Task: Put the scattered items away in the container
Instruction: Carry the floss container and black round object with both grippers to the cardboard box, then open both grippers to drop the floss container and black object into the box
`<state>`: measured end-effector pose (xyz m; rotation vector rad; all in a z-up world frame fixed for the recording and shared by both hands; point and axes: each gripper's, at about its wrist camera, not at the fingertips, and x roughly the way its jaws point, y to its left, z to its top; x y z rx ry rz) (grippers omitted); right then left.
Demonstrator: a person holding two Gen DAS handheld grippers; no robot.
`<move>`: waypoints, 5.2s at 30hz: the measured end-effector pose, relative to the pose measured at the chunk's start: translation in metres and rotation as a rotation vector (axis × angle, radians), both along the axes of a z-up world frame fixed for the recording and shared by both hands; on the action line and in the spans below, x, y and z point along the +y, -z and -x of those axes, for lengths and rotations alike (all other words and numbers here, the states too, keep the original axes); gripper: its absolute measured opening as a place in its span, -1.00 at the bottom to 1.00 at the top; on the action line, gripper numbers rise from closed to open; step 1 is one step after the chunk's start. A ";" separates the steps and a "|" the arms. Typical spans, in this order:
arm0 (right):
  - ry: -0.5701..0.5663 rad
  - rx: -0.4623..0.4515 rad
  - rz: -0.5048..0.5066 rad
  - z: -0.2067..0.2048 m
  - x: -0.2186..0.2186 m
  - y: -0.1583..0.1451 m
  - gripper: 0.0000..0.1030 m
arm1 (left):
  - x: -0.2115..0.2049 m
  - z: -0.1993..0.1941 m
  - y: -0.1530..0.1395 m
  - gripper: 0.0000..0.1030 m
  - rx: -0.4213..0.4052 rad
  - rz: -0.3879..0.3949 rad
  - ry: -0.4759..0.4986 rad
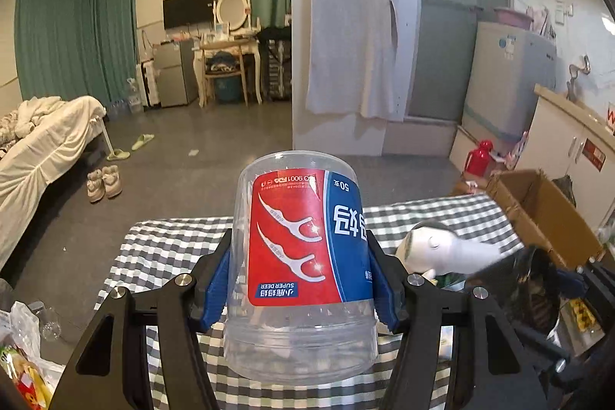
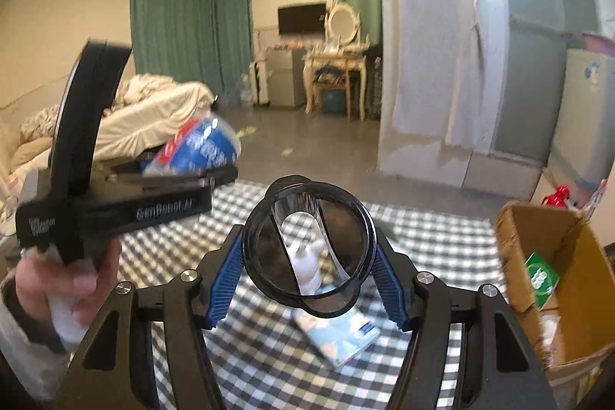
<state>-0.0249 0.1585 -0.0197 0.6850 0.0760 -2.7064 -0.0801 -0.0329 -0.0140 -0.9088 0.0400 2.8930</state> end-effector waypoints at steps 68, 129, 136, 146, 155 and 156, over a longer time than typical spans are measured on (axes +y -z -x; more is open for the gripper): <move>0.575 0.113 -0.033 -0.062 0.181 -0.074 0.21 | 0.187 -0.036 -0.062 0.22 0.146 -0.051 0.317; 0.654 -0.247 -0.030 0.026 0.300 0.026 0.21 | 0.363 0.057 0.019 0.22 -0.193 -0.016 0.519; 0.656 -0.311 -0.046 0.039 0.305 0.044 0.21 | 0.372 0.080 0.045 0.22 -0.280 -0.021 0.508; 0.655 -0.362 -0.065 0.048 0.310 0.059 0.21 | 0.391 0.092 0.075 0.22 -0.363 0.029 0.503; 0.657 -0.285 -0.097 0.039 0.297 0.040 0.38 | 0.393 0.087 0.057 0.47 -0.325 0.007 0.523; 0.656 -0.268 -0.096 0.037 0.295 0.036 0.41 | 0.392 0.085 0.053 0.48 -0.313 0.004 0.527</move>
